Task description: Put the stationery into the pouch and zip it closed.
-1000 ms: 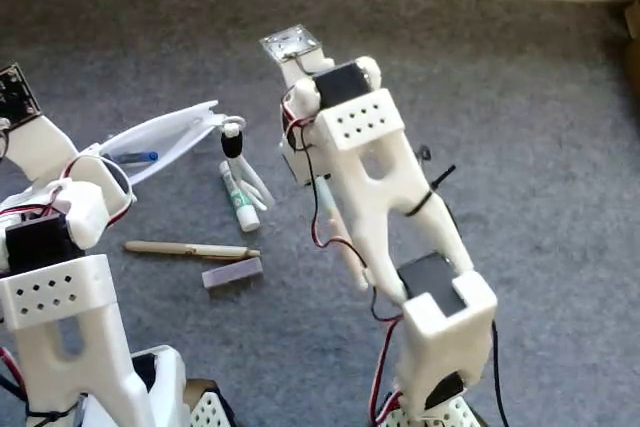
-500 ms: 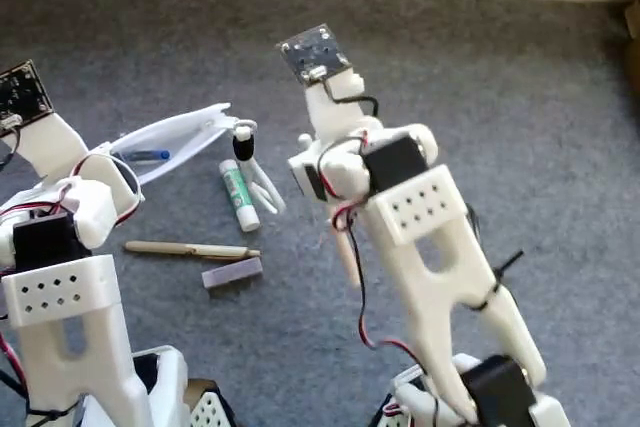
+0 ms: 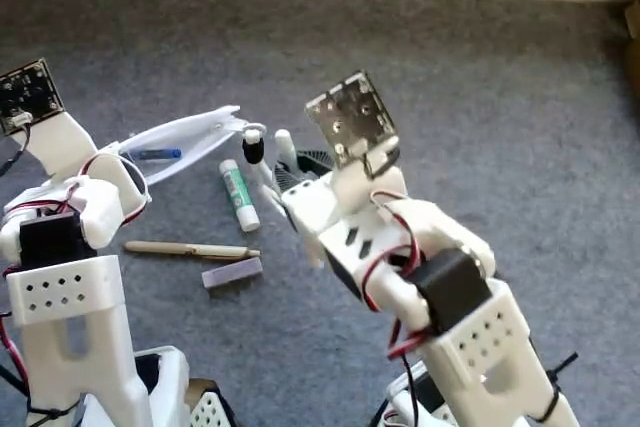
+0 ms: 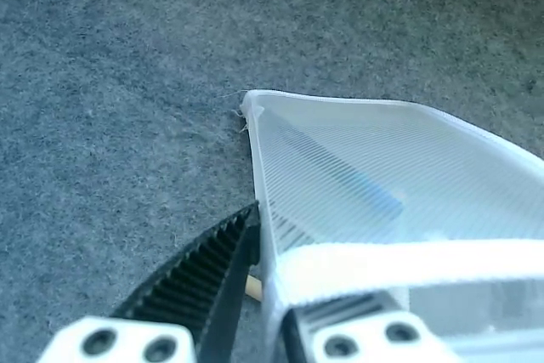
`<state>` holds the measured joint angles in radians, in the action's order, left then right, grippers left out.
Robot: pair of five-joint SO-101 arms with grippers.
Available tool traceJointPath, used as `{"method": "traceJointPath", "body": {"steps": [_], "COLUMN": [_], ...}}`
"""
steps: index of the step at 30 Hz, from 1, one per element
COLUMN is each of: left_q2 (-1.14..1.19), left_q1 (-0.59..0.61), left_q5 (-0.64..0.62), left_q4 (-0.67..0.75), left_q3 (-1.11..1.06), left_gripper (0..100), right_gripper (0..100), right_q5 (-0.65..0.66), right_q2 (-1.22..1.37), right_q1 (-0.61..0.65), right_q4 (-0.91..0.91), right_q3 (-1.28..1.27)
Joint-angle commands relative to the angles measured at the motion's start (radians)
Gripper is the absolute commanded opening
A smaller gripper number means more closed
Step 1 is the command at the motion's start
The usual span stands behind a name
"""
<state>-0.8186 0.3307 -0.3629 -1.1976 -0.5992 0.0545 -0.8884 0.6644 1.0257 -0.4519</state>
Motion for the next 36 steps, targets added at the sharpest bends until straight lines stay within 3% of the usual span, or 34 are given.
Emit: {"method": "traceJointPath", "body": {"steps": [1, 12, 19, 27, 36], "left_q2": [-0.035, -0.035, -0.031, -0.033, -0.033], "left_q1": [-0.022, -0.021, -0.021, -0.021, -0.021], "left_q5": [-0.006, -0.006, -0.006, -0.006, -0.005], "left_q4": [-0.002, -0.002, -0.002, 0.0, 0.0], "left_q3": [0.042, 0.041, 0.041, 0.027, 0.027], "left_gripper": [1, 1, 1, 1, 1], "right_gripper": [0.5, 0.5, 0.5, 0.5, 0.5], "right_q5": [-0.012, -0.012, -0.009, -0.006, -0.006], "right_q2": [-0.111, -0.343, -0.449, -0.461, -0.458], "right_q1": [0.042, 0.136, 0.193, 0.189, 0.188], "right_q4": [-0.13, -0.45, -0.756, -1.132, -1.362], "right_q3": [-0.041, -0.234, -0.39, -0.564, -0.659]}}
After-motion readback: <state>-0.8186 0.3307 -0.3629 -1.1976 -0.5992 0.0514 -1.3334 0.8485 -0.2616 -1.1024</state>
